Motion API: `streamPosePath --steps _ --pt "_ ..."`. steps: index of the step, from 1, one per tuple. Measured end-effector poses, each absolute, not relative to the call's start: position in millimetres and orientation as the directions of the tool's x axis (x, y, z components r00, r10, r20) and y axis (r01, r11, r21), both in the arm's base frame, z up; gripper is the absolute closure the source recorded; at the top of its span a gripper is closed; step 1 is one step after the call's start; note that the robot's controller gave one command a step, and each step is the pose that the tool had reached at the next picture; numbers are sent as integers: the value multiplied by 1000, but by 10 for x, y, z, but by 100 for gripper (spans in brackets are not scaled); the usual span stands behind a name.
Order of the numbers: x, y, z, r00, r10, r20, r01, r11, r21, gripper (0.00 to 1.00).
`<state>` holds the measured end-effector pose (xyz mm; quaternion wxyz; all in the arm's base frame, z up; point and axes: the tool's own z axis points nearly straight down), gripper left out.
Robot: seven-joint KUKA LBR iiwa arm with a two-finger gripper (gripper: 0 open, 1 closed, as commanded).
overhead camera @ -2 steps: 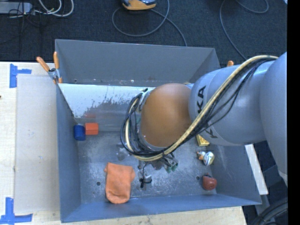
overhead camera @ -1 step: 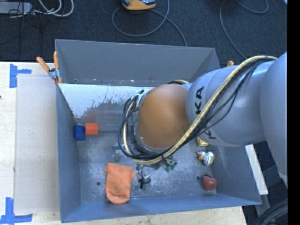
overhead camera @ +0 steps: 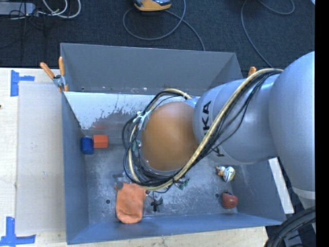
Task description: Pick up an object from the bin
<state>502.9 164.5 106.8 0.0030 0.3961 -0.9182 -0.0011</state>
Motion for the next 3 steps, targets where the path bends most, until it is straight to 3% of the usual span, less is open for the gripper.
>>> streamPosePath --steps 1,3 --pt "5014 1825 690 -494 -870 1 -870 494 4 100" --pt "5015 1823 694 -496 -868 1 -868 496 4 100"
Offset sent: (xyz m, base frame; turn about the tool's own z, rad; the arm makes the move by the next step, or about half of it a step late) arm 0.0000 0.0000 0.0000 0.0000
